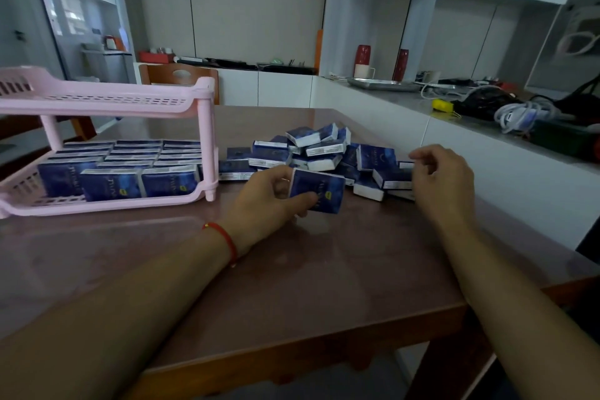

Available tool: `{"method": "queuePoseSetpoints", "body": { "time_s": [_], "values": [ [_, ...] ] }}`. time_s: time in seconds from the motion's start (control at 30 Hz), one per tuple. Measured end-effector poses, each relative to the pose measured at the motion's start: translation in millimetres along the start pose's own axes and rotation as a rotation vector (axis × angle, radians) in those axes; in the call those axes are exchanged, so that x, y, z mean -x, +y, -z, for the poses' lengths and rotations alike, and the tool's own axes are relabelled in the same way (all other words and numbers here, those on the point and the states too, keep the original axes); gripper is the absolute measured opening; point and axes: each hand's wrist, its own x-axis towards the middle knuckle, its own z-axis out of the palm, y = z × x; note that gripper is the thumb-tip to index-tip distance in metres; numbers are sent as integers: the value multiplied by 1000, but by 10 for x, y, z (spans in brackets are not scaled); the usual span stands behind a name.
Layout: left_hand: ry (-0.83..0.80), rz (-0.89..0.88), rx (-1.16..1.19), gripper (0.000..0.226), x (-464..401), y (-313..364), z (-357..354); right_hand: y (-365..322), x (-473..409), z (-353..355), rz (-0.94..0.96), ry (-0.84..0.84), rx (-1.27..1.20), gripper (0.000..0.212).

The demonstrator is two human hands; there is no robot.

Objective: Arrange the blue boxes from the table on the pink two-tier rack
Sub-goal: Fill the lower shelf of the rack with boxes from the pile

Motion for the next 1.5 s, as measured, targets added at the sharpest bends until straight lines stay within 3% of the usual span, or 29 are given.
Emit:
{"method": "queuePoseSetpoints", "body": {
  "time_s": [0.1, 0.2, 0.3, 0.4, 0.5, 0.63, 0.7, 0.8, 0.87, 0.97, 1.07, 1.3, 1.5],
  "values": [
    [27, 26, -64, 27, -24, -50, 9, 203, -58, -17, -78, -255, 101, 51],
    [58, 37, -99, 28, -26, -47, 30, 108, 1, -44, -57, -418, 92, 55],
    [101, 62, -69, 28, 0, -20, 45, 75, 22, -31, -7, -393, 223, 44],
    [109, 43, 53, 46, 21, -5, 64, 42, 30, 14, 62, -237, 184, 33],
    [94, 20, 112, 49, 48, 10, 75, -148, 78, 15, 300, -63, 12, 32],
    [145, 154, 250, 17, 38, 108, 37, -459, 267, -146, 825, -193, 35, 38],
    [172, 216, 350, 24, 23, 159, 59, -511, 323, -230, 933, -237, 101, 40],
    [37, 53, 192, 33, 74, 151, 90, -569, 379, -270, 990, -223, 90, 40],
    [-37, -9, 31, 50, 83, 97, 104, -596, 419, -249, 973, -277, 55, 46],
    [-47, -97, -175, 56, 67, 78, 207, -621, 452, -176, 692, -385, -117, 52],
    [-114, -75, -183, 61, 97, 123, 338, -563, 414, -195, 521, -479, -198, 57],
    [-193, 55, -131, 73, 343, 79, 658, -722, 474, -279, 556, -795, -135, 75],
    [-178, 67, -64, 73, 465, 126, 662, -992, 543, -316, 506, -779, -185, 54]
  ]
}}
